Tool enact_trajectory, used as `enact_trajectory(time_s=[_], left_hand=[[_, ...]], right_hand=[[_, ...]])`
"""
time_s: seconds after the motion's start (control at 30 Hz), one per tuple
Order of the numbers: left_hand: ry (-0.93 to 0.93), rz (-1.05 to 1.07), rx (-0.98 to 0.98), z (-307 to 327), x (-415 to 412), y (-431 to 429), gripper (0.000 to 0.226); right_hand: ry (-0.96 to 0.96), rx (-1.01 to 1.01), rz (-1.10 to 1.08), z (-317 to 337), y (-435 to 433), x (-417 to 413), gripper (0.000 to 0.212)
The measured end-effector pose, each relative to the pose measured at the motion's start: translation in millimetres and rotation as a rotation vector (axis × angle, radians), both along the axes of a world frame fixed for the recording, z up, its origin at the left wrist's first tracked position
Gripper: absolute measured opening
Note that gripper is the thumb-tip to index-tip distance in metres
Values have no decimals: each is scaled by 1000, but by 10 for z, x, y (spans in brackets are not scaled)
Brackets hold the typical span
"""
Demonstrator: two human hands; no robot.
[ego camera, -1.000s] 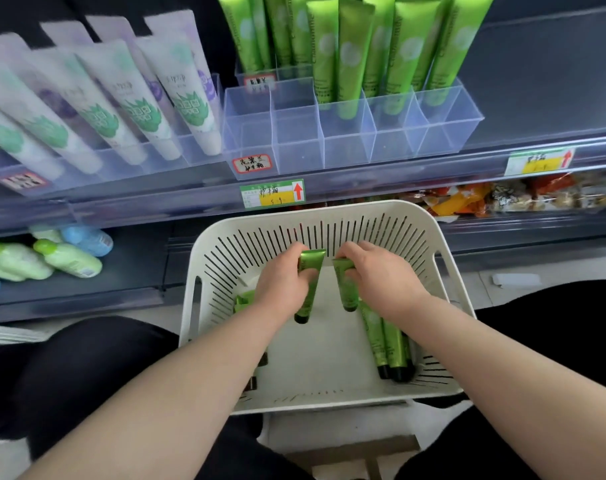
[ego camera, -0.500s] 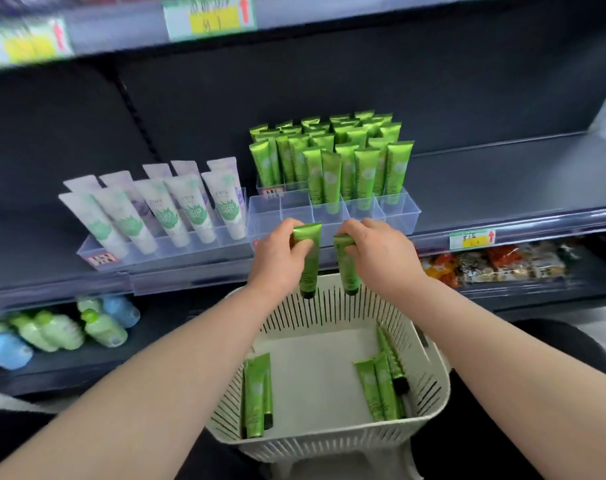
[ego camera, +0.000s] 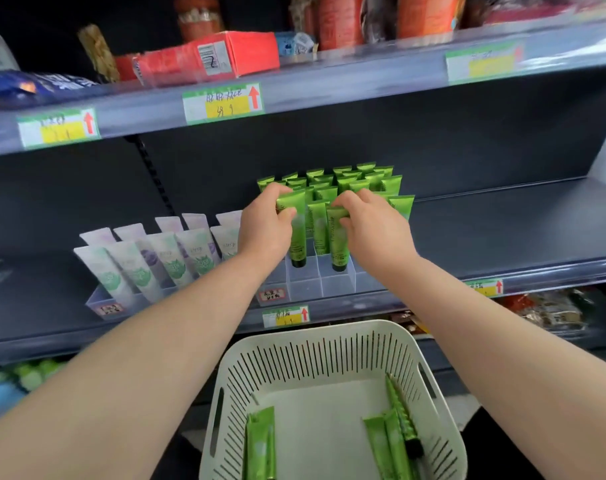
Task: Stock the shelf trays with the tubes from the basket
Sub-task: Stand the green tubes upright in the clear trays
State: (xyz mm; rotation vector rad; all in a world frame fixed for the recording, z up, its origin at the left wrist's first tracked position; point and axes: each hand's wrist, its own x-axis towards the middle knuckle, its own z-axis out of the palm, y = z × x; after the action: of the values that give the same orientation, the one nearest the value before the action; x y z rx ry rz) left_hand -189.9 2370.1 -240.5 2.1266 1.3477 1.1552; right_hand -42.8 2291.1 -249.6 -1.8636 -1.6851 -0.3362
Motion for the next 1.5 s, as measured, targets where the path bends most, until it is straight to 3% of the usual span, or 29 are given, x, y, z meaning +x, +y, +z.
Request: enact_trajectory(time_s=[0.73,0.93,1.13,1.3,1.5], left_hand=[[265,40,-169,-429,314,1034,33],[347,63,-33,-269,294,870,42],[504,-53,102,-98,59,622,27],[669,-87,144,-140,-156,429,35],[644,-92,149,-260,-339,395,25]], right_hand=[[-42,-4,41,-271,545,216,28],[-48,-28,16,-255,512,170,31],[-53,-48,15,-106,459,32,30],[-38,-12,18,0,541,-103,31],[-77,-39,-8,8,826,-190,33]])
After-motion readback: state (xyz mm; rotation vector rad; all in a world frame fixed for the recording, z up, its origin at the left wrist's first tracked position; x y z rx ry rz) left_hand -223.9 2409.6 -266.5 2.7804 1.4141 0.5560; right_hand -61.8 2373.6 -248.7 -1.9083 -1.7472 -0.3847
